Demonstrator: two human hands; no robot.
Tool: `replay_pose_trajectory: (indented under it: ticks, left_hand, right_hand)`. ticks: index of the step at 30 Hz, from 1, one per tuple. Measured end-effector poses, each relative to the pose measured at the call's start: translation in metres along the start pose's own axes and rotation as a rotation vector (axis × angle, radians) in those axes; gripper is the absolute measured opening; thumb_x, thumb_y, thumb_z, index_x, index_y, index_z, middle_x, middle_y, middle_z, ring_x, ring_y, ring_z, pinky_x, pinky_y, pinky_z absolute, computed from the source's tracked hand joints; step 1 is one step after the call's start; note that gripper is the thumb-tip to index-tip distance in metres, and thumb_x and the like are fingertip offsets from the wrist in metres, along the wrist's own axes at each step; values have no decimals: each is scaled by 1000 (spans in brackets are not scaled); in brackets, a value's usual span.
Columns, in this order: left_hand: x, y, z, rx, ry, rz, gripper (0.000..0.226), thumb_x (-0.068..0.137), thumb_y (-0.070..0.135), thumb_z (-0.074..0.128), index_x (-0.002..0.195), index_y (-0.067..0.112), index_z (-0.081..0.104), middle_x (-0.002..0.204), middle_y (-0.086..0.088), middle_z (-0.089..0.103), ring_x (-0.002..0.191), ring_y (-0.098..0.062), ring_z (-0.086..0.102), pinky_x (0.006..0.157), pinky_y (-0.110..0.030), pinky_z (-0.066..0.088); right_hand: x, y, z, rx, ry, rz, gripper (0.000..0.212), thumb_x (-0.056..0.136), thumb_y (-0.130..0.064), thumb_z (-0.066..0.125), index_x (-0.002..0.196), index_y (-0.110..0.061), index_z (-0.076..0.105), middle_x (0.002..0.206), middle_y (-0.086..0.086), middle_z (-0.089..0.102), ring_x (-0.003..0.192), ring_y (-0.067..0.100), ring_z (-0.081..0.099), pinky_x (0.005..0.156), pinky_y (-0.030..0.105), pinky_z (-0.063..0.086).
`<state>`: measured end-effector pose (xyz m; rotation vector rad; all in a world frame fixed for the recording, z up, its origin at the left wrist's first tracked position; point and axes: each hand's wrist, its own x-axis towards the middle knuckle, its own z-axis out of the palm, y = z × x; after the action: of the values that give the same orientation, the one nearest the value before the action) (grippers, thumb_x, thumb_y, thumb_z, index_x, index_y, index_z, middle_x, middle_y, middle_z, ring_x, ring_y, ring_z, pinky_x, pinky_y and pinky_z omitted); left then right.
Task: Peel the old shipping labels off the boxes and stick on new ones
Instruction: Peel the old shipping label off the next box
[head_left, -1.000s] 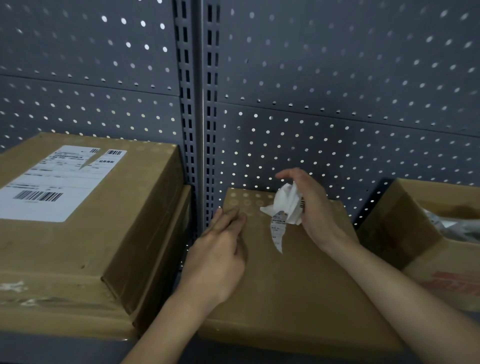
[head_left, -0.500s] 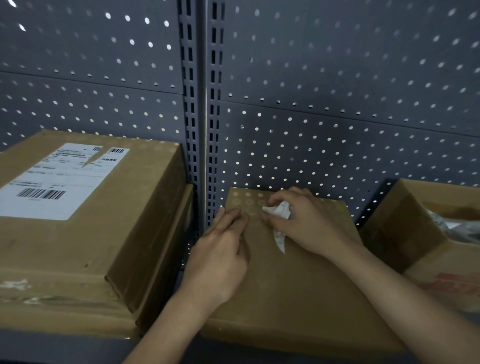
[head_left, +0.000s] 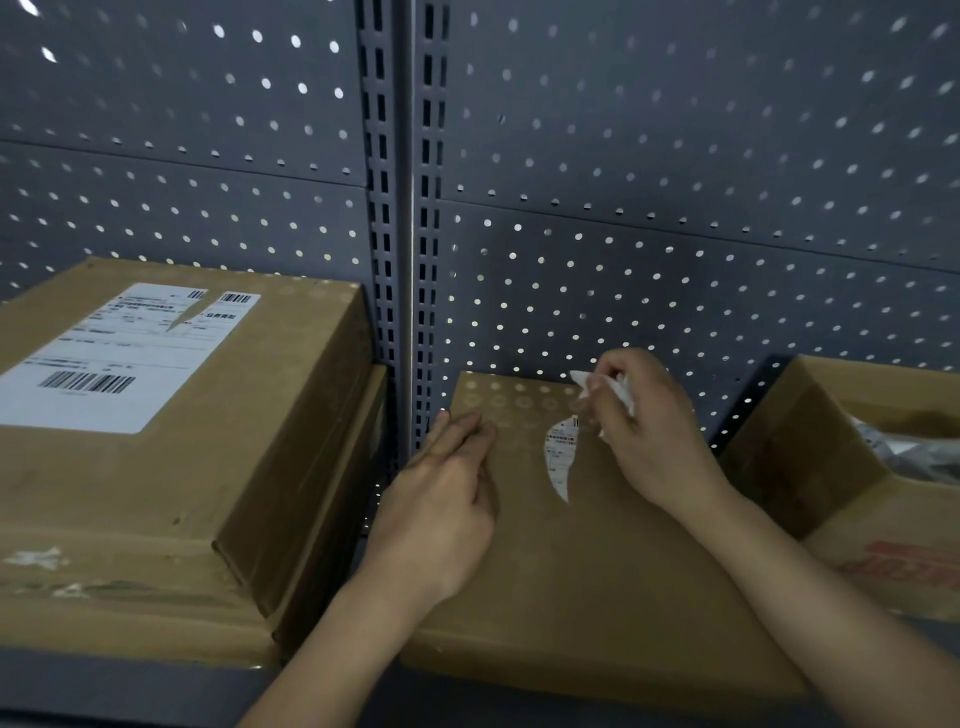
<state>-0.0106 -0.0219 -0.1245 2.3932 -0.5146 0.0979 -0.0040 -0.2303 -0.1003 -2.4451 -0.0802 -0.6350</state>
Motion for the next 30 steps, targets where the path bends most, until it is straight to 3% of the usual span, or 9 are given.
replay_pose_trajectory:
  ticks: [3, 5, 8, 11, 16, 19, 24, 28, 30]
  left_hand:
    - [0, 0, 0, 2, -7, -1, 51, 103, 19, 34, 152, 30, 28, 160, 16, 16, 147, -1, 3, 105, -8, -6]
    - [0, -1, 1, 3, -10, -4, 51, 103, 19, 34, 152, 30, 28, 160, 16, 16, 146, 0, 3, 106, -9, -6]
    - [0, 0, 1, -1, -10, -9, 50, 103, 20, 34, 152, 30, 28, 160, 17, 15, 146, 0, 3, 105, -8, -6]
    - [0, 0, 1, -7, -13, -10, 50, 103, 19, 33, 152, 30, 28, 160, 17, 16, 146, 0, 2, 106, -8, -4]
    - [0, -1, 1, -19, -16, -8, 50, 103, 19, 34, 152, 29, 30, 160, 17, 17, 147, 0, 3, 108, -9, -3]
    - [0, -1, 1, -25, -14, -10, 50, 103, 19, 34, 151, 29, 30, 160, 16, 17, 147, -1, 3, 109, -11, -3]
    - [0, -2, 2, -21, -9, -6, 49, 103, 20, 35, 151, 30, 31, 159, 16, 18, 147, -1, 4, 109, -12, -1]
    - [1, -2, 1, -26, -12, -7, 51, 102, 18, 36, 151, 29, 31, 160, 16, 18, 147, -1, 4, 111, -14, 1]
    - [0, -2, 1, -20, -9, -8, 50, 102, 18, 35, 151, 29, 31, 159, 16, 18, 147, -1, 4, 110, -13, 0]
  right_hand:
    - [-7, 2, -5, 82, 82, 26, 5, 97, -22, 46, 98, -27, 45, 96, -15, 58, 88, -5, 59, 74, 31, 49]
    - [-10, 1, -9, 154, 114, 5, 24, 95, -11, 49, 110, -28, 45, 104, -12, 61, 97, -3, 61, 83, 21, 49]
    - [-10, 4, -8, 84, 117, -43, 30, 92, -1, 51, 113, -21, 60, 95, -9, 64, 88, 1, 60, 79, 19, 46]
    - [-6, 14, -2, 8, 48, 6, 19, 96, -22, 56, 113, -26, 65, 105, -14, 66, 99, 3, 60, 86, 25, 46]
    - [1, 18, 3, -28, -104, 66, 7, 94, -27, 60, 96, -27, 67, 97, -11, 64, 91, 0, 55, 74, 3, 35]
    - [1, 18, 4, -81, -84, 105, 7, 88, -35, 64, 82, -32, 60, 88, -15, 61, 85, -1, 54, 70, 17, 38]
    - [3, 22, 7, -109, 2, 92, 32, 81, -57, 61, 68, -28, 55, 76, -9, 54, 75, 14, 54, 71, 38, 48]
    - [3, 25, 4, -97, -7, 62, 15, 96, -27, 57, 98, -26, 72, 94, -12, 64, 90, 10, 60, 84, 40, 49]
    - [2, 23, 4, -125, -49, 52, 18, 96, -28, 55, 105, -30, 70, 100, -15, 66, 96, 8, 60, 88, 39, 49]
